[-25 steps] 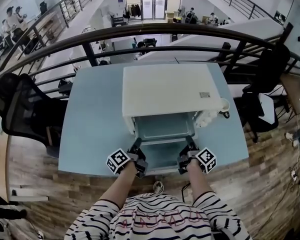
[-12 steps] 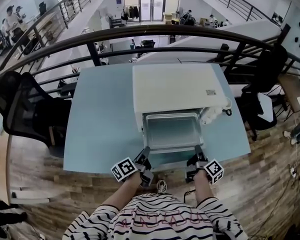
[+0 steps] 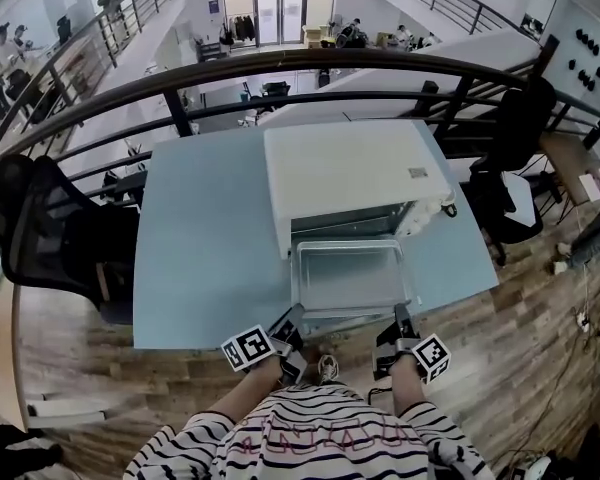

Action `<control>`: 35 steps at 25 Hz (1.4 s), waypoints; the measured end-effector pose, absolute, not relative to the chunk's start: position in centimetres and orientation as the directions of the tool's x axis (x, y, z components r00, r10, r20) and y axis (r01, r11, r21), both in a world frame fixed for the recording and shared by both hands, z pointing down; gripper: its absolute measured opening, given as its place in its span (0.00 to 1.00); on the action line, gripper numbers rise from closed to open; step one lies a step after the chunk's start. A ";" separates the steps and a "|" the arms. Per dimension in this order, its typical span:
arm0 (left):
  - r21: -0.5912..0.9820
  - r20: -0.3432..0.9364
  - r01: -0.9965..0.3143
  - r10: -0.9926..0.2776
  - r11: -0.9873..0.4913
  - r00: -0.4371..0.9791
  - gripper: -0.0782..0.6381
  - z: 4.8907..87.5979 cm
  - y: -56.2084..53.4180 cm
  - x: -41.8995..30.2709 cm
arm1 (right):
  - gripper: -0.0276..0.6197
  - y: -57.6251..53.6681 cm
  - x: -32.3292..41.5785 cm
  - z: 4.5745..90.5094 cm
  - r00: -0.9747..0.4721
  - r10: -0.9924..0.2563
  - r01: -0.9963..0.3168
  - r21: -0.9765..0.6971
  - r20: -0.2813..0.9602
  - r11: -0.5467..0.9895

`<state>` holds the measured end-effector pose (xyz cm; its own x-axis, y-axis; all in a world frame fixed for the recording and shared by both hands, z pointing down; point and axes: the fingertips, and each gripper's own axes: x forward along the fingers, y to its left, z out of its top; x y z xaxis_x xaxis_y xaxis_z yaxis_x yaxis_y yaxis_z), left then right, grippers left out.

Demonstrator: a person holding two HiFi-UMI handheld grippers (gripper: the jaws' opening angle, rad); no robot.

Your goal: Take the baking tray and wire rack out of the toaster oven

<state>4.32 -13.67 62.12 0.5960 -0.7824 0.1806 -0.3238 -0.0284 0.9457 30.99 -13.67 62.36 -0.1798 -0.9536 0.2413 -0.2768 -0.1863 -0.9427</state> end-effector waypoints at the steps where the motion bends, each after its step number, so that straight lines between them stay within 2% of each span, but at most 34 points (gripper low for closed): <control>1: 0.945 0.178 -0.325 -0.775 -0.037 0.606 0.19 62.1 -13.4 4.1 | 0.13 -13.0 30.8 62.4 -0.170 -0.955 -0.272 -0.943 0.242 -0.191; 10: 0.953 0.170 -0.299 -0.714 -0.058 0.679 0.19 62.4 -10.2 1.2 | 0.13 -8.1 28.0 62.2 -0.089 -0.966 -0.287 -0.935 0.242 -0.208; 18: 0.950 0.165 -0.304 -0.716 -0.069 0.678 0.19 62.3 -6.9 -5.2 | 0.13 -4.3 21.5 62.2 -0.091 -0.969 -0.283 -0.939 0.230 -0.196; 23: 0.947 0.166 -0.316 -0.757 -0.055 0.632 0.19 62.4 -5.0 -10.8 | 0.13 -3.5 16.0 62.5 -0.150 -0.962 -0.288 -0.940 0.230 -0.180; 35: 0.941 0.172 -0.338 -0.884 0.017 0.435 0.19 63.1 -1.8 -24.9 | 0.13 -6.0 1.5 63.5 -0.408 -0.879 -0.315 -0.942 0.246 -0.117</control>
